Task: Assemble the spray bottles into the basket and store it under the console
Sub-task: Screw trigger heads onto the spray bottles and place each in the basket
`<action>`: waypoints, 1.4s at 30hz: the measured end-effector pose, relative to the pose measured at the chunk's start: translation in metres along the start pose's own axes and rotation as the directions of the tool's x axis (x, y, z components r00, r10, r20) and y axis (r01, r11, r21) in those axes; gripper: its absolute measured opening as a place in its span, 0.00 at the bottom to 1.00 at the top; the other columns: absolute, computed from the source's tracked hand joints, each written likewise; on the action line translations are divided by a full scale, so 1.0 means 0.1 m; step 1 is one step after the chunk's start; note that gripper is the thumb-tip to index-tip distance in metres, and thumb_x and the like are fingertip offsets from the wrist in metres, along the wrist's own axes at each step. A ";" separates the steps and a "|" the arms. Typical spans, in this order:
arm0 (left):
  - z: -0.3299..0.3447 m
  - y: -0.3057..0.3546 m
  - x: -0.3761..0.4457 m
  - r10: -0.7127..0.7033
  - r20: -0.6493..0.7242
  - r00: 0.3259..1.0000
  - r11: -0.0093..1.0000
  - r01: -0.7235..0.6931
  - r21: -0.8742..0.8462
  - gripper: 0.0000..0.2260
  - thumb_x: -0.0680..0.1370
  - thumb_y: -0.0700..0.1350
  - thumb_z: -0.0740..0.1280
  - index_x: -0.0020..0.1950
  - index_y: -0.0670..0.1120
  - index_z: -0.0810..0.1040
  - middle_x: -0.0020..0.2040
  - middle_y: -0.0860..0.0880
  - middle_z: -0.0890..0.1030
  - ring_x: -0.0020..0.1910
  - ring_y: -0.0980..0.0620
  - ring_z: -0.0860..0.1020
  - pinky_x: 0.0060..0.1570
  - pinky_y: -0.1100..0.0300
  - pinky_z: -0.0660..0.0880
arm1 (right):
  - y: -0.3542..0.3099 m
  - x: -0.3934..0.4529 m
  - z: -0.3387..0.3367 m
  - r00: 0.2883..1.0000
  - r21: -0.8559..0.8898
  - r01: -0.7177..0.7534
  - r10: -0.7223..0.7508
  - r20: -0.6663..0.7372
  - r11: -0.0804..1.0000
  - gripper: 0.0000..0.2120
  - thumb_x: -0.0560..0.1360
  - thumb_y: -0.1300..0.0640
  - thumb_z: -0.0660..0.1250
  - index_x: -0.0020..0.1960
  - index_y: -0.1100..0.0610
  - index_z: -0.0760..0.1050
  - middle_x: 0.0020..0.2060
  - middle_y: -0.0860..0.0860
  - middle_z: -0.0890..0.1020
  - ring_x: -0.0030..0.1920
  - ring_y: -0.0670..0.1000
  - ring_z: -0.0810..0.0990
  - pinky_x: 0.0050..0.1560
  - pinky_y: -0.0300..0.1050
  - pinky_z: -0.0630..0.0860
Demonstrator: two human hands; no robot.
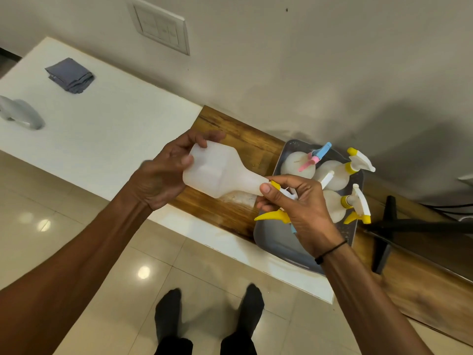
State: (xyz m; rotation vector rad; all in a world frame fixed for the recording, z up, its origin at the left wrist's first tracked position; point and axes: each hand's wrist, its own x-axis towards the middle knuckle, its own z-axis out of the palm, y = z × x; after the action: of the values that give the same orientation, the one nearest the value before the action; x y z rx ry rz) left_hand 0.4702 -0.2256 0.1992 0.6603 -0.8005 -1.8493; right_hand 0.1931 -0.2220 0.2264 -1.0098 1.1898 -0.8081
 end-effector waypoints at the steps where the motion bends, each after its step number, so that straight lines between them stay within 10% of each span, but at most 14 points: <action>1: 0.03 0.01 0.02 -0.012 -0.061 0.998 0.995 0.006 -0.104 0.16 0.76 0.54 0.76 0.59 0.47 0.81 0.75 0.43 0.74 0.76 0.40 0.71 0.66 0.42 0.77 | 0.00 -0.01 0.02 1.000 -0.008 0.028 -0.028 -0.008 1.000 0.18 0.70 0.57 0.77 0.57 0.66 0.84 0.38 0.62 0.87 0.34 0.54 0.87 0.38 0.43 0.84; 5: 0.11 0.06 0.15 -0.164 -0.406 0.899 0.979 0.200 0.048 0.26 0.81 0.67 0.60 0.70 0.52 0.80 0.68 0.50 0.83 0.66 0.48 0.82 0.52 0.51 0.85 | -0.05 0.01 0.06 0.988 -0.093 0.148 -0.152 -0.039 0.985 0.14 0.72 0.62 0.78 0.57 0.63 0.85 0.40 0.59 0.88 0.34 0.53 0.88 0.39 0.44 0.85; 9: 0.04 0.19 0.14 -0.407 -0.422 0.810 0.776 0.551 0.307 0.32 0.72 0.75 0.67 0.64 0.53 0.82 0.51 0.44 0.88 0.44 0.45 0.88 0.38 0.55 0.84 | -0.13 0.04 0.05 0.974 -0.235 0.205 -0.222 -0.047 0.950 0.14 0.74 0.61 0.78 0.58 0.63 0.85 0.43 0.61 0.87 0.34 0.53 0.88 0.40 0.46 0.85; 12: 0.02 0.25 0.15 -0.458 -0.332 0.825 0.750 0.559 0.354 0.36 0.66 0.76 0.73 0.64 0.52 0.81 0.44 0.46 0.86 0.34 0.51 0.83 0.32 0.63 0.80 | -0.12 0.03 0.01 0.972 -0.270 0.213 -0.233 -0.041 0.939 0.15 0.73 0.62 0.78 0.59 0.64 0.84 0.43 0.62 0.87 0.34 0.51 0.88 0.39 0.43 0.84; 17: -0.06 0.21 0.10 -0.263 -0.117 0.958 0.825 0.286 0.488 0.32 0.70 0.50 0.80 0.71 0.63 0.73 0.64 0.57 0.80 0.64 0.53 0.81 0.52 0.56 0.83 | -0.10 0.01 -0.10 0.989 -0.233 0.140 -0.146 -0.010 0.962 0.15 0.74 0.64 0.76 0.60 0.67 0.83 0.39 0.61 0.86 0.32 0.48 0.86 0.37 0.39 0.82; 24: -0.01 -0.05 -0.07 -0.044 -0.029 0.999 0.827 0.052 0.560 0.40 0.64 0.31 0.82 0.68 0.58 0.71 0.70 0.56 0.74 0.68 0.51 0.78 0.47 0.52 0.85 | -0.04 -0.03 -0.08 1.000 -0.046 0.023 -0.023 -0.002 0.999 0.14 0.74 0.66 0.75 0.58 0.70 0.82 0.36 0.58 0.87 0.34 0.53 0.88 0.36 0.41 0.84; 28: 0.02 -0.02 -0.10 0.011 0.061 0.998 0.850 -0.041 0.525 0.40 0.70 0.41 0.80 0.78 0.53 0.66 0.81 0.55 0.65 0.76 0.47 0.71 0.58 0.52 0.82 | -0.01 -0.09 -0.04 1.000 0.006 0.026 -0.026 -0.014 1.000 0.13 0.74 0.66 0.76 0.58 0.67 0.83 0.40 0.59 0.88 0.36 0.55 0.89 0.38 0.42 0.84; 33: 0.07 0.21 0.01 -0.315 -0.334 0.889 0.922 0.370 0.114 0.43 0.70 0.79 0.62 0.79 0.56 0.71 0.77 0.50 0.75 0.68 0.46 0.81 0.55 0.45 0.83 | -0.06 -0.10 -0.01 0.977 -0.169 0.203 -0.210 -0.023 0.964 0.14 0.74 0.64 0.77 0.58 0.65 0.84 0.40 0.58 0.88 0.35 0.53 0.88 0.40 0.41 0.84; 37: 0.04 0.29 0.03 -0.367 -0.290 0.884 0.779 0.463 0.424 0.29 0.71 0.70 0.73 0.67 0.56 0.82 0.62 0.49 0.85 0.61 0.46 0.84 0.46 0.54 0.85 | -0.15 -0.08 -0.03 0.964 -0.281 0.251 -0.265 -0.012 0.926 0.15 0.73 0.62 0.78 0.58 0.63 0.85 0.42 0.59 0.89 0.37 0.54 0.89 0.42 0.43 0.85; 40: -0.02 0.36 0.02 -0.226 -0.065 0.972 0.838 0.228 0.495 0.35 0.73 0.49 0.80 0.77 0.51 0.72 0.73 0.50 0.76 0.72 0.46 0.76 0.59 0.52 0.82 | -0.16 -0.10 -0.09 0.974 -0.175 0.215 -0.223 -0.026 0.961 0.15 0.73 0.67 0.76 0.59 0.68 0.83 0.44 0.65 0.87 0.37 0.55 0.88 0.41 0.41 0.85; 42: 0.02 0.37 0.03 -0.192 0.049 0.980 0.925 0.164 0.342 0.46 0.71 0.53 0.81 0.83 0.50 0.62 0.82 0.48 0.65 0.79 0.45 0.67 0.68 0.46 0.76 | -0.16 -0.10 -0.09 0.979 -0.111 0.195 -0.200 -0.032 0.974 0.15 0.74 0.68 0.75 0.59 0.69 0.82 0.44 0.67 0.86 0.36 0.55 0.88 0.40 0.43 0.85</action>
State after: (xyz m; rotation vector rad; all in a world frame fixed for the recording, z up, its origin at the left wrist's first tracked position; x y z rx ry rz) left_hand 0.4885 -0.2396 0.2287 0.9034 -1.1605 -1.9297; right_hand 0.1818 -0.2200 0.2440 -1.2192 1.1923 -0.9334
